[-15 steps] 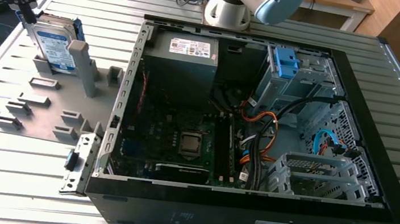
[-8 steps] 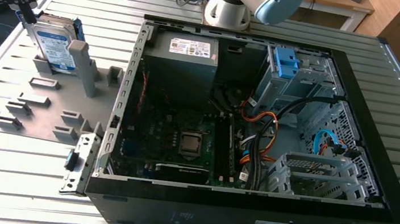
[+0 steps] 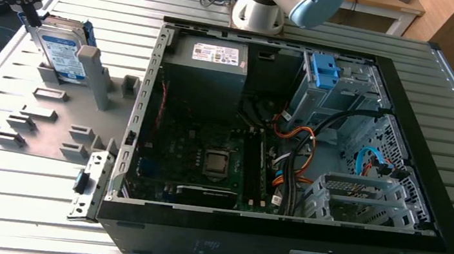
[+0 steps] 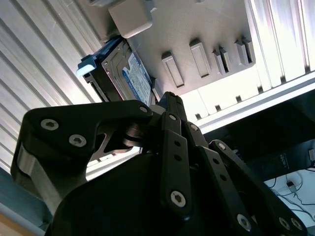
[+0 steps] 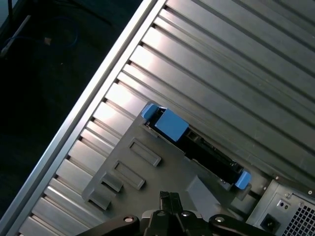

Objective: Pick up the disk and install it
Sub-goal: 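Pick up the disk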

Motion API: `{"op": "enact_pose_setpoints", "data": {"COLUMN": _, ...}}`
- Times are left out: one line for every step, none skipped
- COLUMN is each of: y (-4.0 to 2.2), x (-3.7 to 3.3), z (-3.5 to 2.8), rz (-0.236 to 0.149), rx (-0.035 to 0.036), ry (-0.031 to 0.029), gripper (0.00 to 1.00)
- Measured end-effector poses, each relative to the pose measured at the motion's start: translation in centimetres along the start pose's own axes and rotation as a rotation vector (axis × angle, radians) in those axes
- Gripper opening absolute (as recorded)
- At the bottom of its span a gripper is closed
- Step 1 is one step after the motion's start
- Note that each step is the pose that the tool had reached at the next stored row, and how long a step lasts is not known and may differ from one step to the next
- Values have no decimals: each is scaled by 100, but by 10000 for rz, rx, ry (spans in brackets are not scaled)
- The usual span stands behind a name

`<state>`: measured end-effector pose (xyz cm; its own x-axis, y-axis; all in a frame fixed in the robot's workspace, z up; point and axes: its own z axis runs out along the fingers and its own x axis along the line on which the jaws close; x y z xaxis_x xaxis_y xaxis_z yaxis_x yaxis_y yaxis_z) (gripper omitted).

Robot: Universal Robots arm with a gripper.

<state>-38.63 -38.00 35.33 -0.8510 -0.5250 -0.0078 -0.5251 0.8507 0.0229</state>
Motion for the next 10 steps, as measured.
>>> {"op": "enact_pose_setpoints", "data": {"y": 0, "x": 0, "z": 0, "rz": -23, "rx": 0, "ry": 1, "gripper": 11}}
{"op": "enact_pose_setpoints", "data": {"y": 0, "x": 0, "z": 0, "rz": -46, "rx": 0, "ry": 1, "gripper": 11}}
{"op": "enact_pose_setpoints", "data": {"y": 0, "x": 0, "z": 0, "rz": -69, "rx": -1, "ry": 2, "gripper": 11}}
{"op": "enact_pose_setpoints", "data": {"y": 0, "x": 0, "z": 0, "rz": -91, "rx": -1, "ry": 2, "gripper": 11}}
{"op": "enact_pose_setpoints", "data": {"y": 0, "x": 0, "z": 0, "rz": -113, "rx": -1, "ry": 2, "gripper": 11}}
{"op": "enact_pose_setpoints", "data": {"y": 0, "x": 0, "z": 0, "rz": -135, "rx": -1, "ry": 3, "gripper": 11}}
{"op": "enact_pose_setpoints", "data": {"y": 0, "x": 0, "z": 0, "rz": -159, "rx": -1, "ry": 4, "gripper": 11}}
{"op": "enact_pose_setpoints", "data": {"y": 0, "x": 0, "z": 0, "rz": -180, "rx": -1, "ry": 4, "gripper": 11}}
{"op": "enact_pose_setpoints", "data": {"y": 0, "x": 0, "z": 0, "rz": -202, "rx": -1, "ry": 5, "gripper": 11}}
{"op": "enact_pose_setpoints", "data": {"y": 0, "x": 0, "z": 0, "rz": -224, "rx": -2, "ry": 5, "gripper": 11}}
